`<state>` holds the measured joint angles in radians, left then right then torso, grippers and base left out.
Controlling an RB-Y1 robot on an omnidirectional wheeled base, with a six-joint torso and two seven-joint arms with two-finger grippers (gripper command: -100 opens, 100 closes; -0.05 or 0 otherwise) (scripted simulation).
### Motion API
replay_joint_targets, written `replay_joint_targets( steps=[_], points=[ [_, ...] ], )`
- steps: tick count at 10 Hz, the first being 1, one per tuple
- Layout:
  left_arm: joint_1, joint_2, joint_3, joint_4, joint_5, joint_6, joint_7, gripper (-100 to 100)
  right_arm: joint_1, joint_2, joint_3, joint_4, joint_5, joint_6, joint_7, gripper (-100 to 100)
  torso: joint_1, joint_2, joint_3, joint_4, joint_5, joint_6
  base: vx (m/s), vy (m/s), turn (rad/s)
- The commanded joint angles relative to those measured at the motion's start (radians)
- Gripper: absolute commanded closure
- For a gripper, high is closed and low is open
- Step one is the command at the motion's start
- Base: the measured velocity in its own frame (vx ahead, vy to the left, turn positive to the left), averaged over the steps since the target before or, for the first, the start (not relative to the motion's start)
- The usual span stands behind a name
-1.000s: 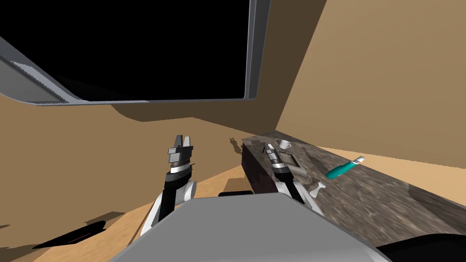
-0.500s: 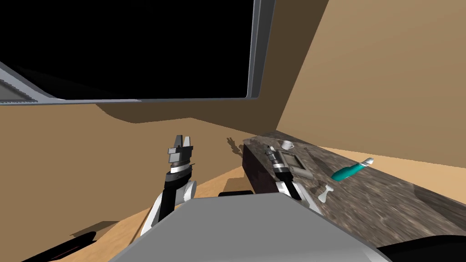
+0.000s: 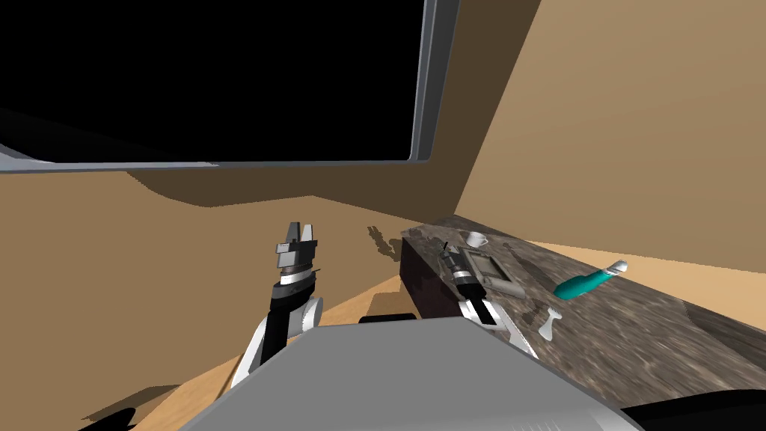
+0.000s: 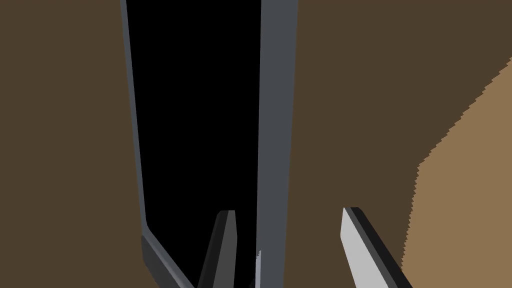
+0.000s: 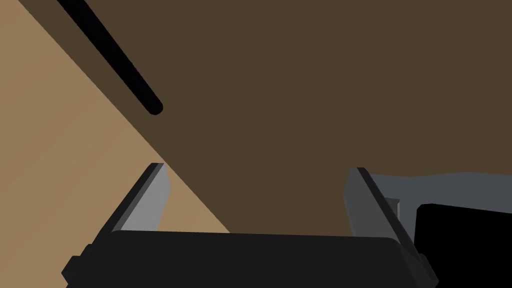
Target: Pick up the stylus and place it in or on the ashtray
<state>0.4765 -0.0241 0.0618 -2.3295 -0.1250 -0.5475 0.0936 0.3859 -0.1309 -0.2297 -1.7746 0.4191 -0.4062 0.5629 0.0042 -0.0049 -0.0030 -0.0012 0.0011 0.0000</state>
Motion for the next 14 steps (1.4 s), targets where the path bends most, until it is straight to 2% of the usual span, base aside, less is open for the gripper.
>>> replay_joint_targets(
  steps=[1, 10, 11, 12, 13, 14],
  points=[
    [0.0, 0.0, 0.0, 0.0, 0.0, 0.0, 0.0, 0, -0.02, -0.011, -0.023, 0.042, 0.023, 0.017, 0.029, -100, 0.0, 0.0, 0.0, 0.0, 0.0, 0.0, 0.056, 0.06, -0.053],
    [0.0, 0.0, 0.0, 0.0, 0.0, 0.0, 0.0, 0, -0.084, -0.049, -0.134, 0.239, 0.14, 0.095, 0.176, -100, -0.002, 0.002, 0.001, 0.0, 0.0, 0.0, 0.056, 0.054, -0.045],
    [0.0, 0.0, 0.0, 0.0, 0.0, 0.0, 0.0, 0, -0.087, -0.051, -0.14, 0.249, 0.146, 0.1, 0.185, -100, -0.001, 0.002, 0.001, 0.0, 0.0, 0.0, 0.047, 0.054, -0.044],
    [0.0, 0.0, 0.0, 0.0, 0.0, 0.0, 0.0, 0, -0.08, -0.049, -0.134, 0.235, 0.141, 0.097, 0.175, -100, -0.002, 0.002, 0.001, 0.0, 0.0, 0.0, 0.021, 0.023, -0.01],
    [0.0, 0.0, 0.0, 0.0, 0.0, 0.0, 0.0, 0, -0.081, -0.049, -0.135, 0.236, 0.142, 0.099, 0.178, 0, -0.003, 0.003, 0.002, 0.001, -0.001, 0.0, 0.0, 0.0, 0.0],
    [0.0, 0.0, 0.0, 0.0, 0.0, 0.0, 0.0, 0, -0.109, -0.058, -0.145, 0.251, 0.14, 0.118, 0.177, -100, -0.004, 0.004, 0.002, 0.001, -0.001, 0.0, 0.009, -0.009, 0.113]
  ],
)
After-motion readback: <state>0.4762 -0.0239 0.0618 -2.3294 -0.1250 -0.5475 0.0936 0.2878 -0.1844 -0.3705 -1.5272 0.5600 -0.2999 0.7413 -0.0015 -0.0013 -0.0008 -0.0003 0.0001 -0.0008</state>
